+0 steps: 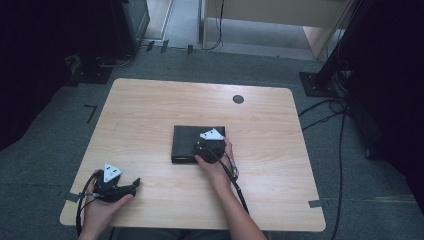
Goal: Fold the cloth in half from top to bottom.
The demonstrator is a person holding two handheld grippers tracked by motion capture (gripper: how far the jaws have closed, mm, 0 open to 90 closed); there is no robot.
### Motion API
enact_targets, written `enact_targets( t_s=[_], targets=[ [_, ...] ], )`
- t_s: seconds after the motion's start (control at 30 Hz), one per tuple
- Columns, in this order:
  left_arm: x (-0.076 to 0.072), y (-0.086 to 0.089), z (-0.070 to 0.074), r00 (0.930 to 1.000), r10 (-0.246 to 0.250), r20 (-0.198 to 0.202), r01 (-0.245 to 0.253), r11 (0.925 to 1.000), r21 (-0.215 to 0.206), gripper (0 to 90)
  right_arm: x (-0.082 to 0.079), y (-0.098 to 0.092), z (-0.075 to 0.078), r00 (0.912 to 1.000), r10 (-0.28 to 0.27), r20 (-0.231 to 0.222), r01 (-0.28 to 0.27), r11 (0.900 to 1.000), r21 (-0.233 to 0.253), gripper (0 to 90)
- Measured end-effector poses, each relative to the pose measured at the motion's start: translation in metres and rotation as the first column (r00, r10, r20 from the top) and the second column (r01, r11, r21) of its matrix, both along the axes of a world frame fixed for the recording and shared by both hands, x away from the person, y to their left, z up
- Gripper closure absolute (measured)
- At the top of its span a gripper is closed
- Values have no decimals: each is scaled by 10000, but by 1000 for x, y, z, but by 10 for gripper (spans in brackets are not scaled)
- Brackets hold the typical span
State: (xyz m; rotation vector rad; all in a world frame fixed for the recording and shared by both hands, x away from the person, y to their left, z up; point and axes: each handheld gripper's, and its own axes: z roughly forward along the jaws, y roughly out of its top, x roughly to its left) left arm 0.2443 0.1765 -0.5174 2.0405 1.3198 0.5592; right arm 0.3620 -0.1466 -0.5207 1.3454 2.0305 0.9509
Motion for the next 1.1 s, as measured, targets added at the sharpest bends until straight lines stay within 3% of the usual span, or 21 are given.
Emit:
enact_targets(
  t_s=[0.33,0.47,0.53,0.63,0.77,0.93,1.1],
  targets=[
    [0,0,0,10000,-72,6,72,10000,12,148,39,-9,0,9999,-121,-21,121,9999,-57,343],
    [1,0,-1,10000,49,49,-49,10000,4,148,45,-12,0,9999,-85,-73,85,9999,70,341],
    [2,0,0,10000,75,18,-75,10000,24,148,44,-17,5,9991,155,-397,-144,9994,300,333],
    [2,-1,0,10000,96,25,-96,10000,1,148,37,-29,15,9946,458,-932,-323,9894,1414,144],
    [3,-1,0,9999,116,34,-116,9999,-27,148,10,-47,30,9970,587,-511,-541,9948,864,111],
    [3,-1,0,9999,123,39,-123,9999,-33,148,-20,-84,41,9958,741,-540,-670,9900,1239,59],
    [3,-1,0,9999,122,36,-122,9999,-36,148,-52,-125,41,9977,395,-551,-342,9949,945,0]
  ],
)
